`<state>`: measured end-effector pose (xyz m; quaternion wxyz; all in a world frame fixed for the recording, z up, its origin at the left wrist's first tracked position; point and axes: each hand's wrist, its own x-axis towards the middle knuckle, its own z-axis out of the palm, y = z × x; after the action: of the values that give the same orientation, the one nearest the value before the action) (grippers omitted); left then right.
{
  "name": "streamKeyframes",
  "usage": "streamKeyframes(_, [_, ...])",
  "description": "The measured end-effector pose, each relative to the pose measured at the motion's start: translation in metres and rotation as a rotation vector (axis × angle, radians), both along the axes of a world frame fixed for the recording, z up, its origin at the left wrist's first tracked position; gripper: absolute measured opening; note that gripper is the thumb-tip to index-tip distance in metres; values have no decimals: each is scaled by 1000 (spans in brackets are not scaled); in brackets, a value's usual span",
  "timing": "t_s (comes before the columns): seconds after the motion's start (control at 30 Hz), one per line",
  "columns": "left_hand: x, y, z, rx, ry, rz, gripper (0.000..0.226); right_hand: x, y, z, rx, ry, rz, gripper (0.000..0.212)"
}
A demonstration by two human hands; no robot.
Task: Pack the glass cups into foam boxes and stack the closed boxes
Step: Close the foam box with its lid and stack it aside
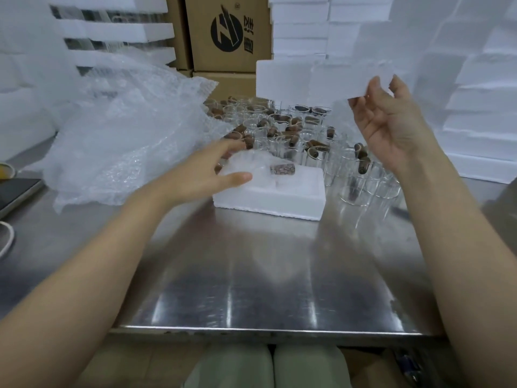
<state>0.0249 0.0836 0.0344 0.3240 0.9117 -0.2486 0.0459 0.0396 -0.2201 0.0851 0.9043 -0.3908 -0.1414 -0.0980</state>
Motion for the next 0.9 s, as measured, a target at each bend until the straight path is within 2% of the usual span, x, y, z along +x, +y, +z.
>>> streamKeyframes(0.07, [1,3,-3,47,80,-27,80,0,0,-1,14,13,10,71])
streamKeyframes(0.17, [1,-4,0,44,16,12,78,-3,2,-3,0,51,75,35])
streamKeyframes(0.27, [-6,-15,-5,135,-91,85,77,-6,3,-4,45,63,129,40])
streamKeyframes(0.33, [-11,-19,-4,165,-90,92,85,-7,4,-3,-32,39,90,44])
streamKeyframes(0.4, [-15,-20,4,44,-63,57,98,-7,7,-3,-172,25,24,46])
streamKeyframes(0.5, [-16,-20,16,-356,36,5,128,-9,14,-3,-360,-25,-110,43])
streamKeyframes(0.57, [-15,-25,17,-571,139,36,140,-11,17,-3,-503,-83,-111,44])
streamKeyframes(0.6, [-14,-27,16,-668,164,44,136,-12,16,-2,-557,-99,-77,45])
streamKeyframes(0.7, [-10,-26,16,-954,169,48,101,-15,12,3,-657,-72,59,47])
streamKeyframes(0.77, [-8,-21,16,-1003,212,28,105,-18,9,6,-716,-37,68,62])
streamKeyframes(0.83, [-9,-19,15,-951,240,4,123,-16,5,4,-763,6,104,80])
streamKeyframes(0.9, [-10,-19,13,-872,240,-1,129,-15,-2,0,-857,33,195,85])
